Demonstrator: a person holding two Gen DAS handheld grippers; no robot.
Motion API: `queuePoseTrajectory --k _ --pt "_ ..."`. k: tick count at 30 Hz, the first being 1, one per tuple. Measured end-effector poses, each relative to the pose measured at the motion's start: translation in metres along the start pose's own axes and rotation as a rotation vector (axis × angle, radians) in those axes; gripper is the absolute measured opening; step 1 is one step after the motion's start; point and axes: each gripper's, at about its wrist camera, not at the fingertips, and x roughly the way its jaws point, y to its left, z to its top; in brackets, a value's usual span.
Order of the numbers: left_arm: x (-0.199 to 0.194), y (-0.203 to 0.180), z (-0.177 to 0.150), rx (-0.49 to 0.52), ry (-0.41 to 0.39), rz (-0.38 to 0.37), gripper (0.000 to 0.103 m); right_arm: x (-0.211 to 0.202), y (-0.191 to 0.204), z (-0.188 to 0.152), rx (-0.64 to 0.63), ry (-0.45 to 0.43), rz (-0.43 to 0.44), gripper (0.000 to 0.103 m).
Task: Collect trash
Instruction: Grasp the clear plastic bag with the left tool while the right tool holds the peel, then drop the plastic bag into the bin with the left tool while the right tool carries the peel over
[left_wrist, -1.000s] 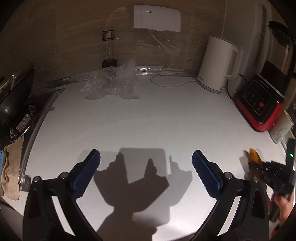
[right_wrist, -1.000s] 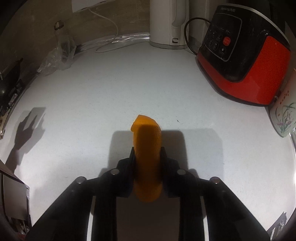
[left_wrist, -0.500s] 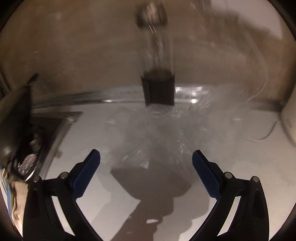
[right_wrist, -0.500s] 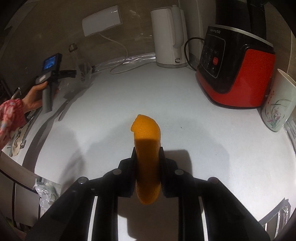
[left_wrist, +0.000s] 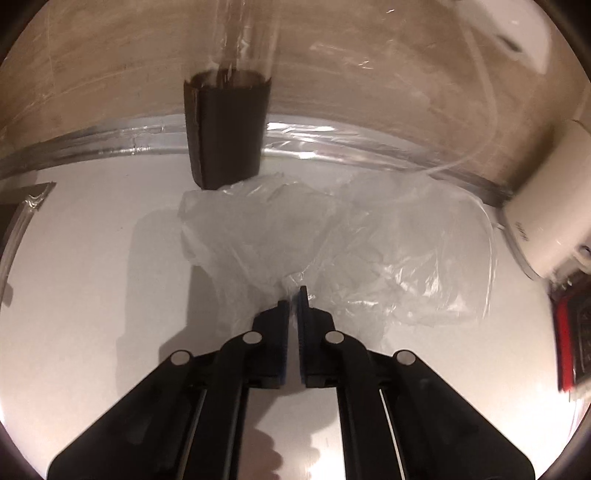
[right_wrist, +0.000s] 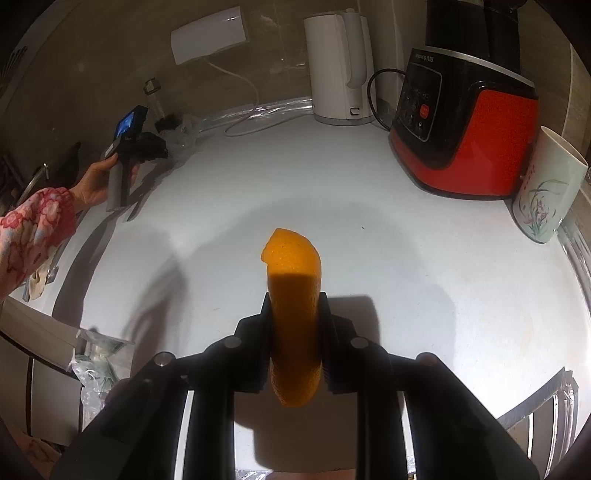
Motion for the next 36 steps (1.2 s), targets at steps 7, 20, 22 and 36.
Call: queuePoseTrajectory --k 7,20,22,36 --pt "-0.11 -0.001 -0.047 0.098 -0.103 -0.121 0.004 -0.027 0.024 0.0 0.0 -0.033 0.03 0.023" --pt "-0.303 -0.006 -0.242 0.299 -0.078 -0.26 0.004 -0.102 0.111 -0.078 0.082 -0.048 0.098 0.023" --pt "-0.313 -0.002 -0.276 0.337 -0.025 -0.287 0.004 -0.115 0.124 -0.097 0.111 -0.048 0.087 0.023" --pt "-0.262 0.024 -0.495 0.653 0.308 -0.286 0.004 -0.199 0.191 -0.193 0.251 -0.102 -0.048 0.024"
